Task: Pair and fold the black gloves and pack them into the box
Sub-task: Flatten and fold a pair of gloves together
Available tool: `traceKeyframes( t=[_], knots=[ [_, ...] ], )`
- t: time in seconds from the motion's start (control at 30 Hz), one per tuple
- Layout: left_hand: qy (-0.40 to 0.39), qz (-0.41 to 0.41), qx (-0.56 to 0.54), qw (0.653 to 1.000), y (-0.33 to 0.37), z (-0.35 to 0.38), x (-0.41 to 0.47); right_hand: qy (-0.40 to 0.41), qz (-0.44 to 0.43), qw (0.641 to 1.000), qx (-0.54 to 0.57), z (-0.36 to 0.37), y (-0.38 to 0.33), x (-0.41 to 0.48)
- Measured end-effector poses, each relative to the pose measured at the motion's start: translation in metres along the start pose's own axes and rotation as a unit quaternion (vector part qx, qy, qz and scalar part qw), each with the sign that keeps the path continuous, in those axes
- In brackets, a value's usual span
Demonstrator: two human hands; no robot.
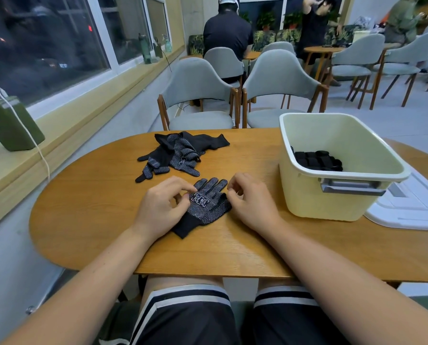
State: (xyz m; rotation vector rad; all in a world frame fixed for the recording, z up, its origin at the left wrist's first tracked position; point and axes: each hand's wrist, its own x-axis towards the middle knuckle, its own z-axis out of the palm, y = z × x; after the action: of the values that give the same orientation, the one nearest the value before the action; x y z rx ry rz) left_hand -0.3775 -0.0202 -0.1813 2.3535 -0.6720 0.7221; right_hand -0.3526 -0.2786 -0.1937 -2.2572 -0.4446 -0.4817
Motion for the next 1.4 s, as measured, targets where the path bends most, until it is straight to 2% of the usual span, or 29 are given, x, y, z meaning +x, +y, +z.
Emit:
traceKeyframes(
  t=[0.17,0.33,0.43,0.63,0.73,0.83,1.0,1.17,1.23,1.4],
  knots=[
    [-0.104,0.004,0.013,0.994,-0.006,0.004,-0.001,-0.036,-0.001,0.999,-0.011,0.002,0.002,-0.001],
    [-0.068,-0.022,-0.06,0.996,0.006,0.003,-0.004,-0.072,-0.013,0.996,-0.049,0.004,0.003,0.0],
    [-0.061,-0.002,-0.057,0.997,0.009,0.003,-0.007,-0.081,-0.012,0.995,-0.056,0.006,0.003,0.001],
    [-0.155,0.019,-0.021,0.987,0.002,0.006,-0.009,-0.092,-0.004,0.993,-0.072,0.008,0.005,0.003],
    [-0.168,0.013,-0.014,0.986,0.002,0.007,-0.008,-0.129,-0.041,0.985,-0.108,0.01,0.006,0.002],
    [-0.174,0.01,-0.008,0.985,0.003,0.007,-0.008,-0.148,-0.036,0.981,-0.12,0.01,0.005,0.001],
    [-0.178,0.004,-0.006,0.984,0.003,0.007,-0.008,-0.135,0.004,0.982,-0.132,0.011,0.003,0.002],
    [-0.174,0.009,-0.035,0.984,0.006,0.009,-0.01,-0.058,0.055,0.99,-0.113,0.011,0.011,0.004],
    [-0.174,0.01,-0.043,0.984,0.007,0.01,-0.011,-0.048,0.034,0.993,-0.106,0.008,0.009,0.003],
    [-0.15,0.013,-0.045,0.988,0.007,0.01,-0.013,-0.086,-0.055,0.991,-0.086,0.005,0.003,-0.004]
  ],
)
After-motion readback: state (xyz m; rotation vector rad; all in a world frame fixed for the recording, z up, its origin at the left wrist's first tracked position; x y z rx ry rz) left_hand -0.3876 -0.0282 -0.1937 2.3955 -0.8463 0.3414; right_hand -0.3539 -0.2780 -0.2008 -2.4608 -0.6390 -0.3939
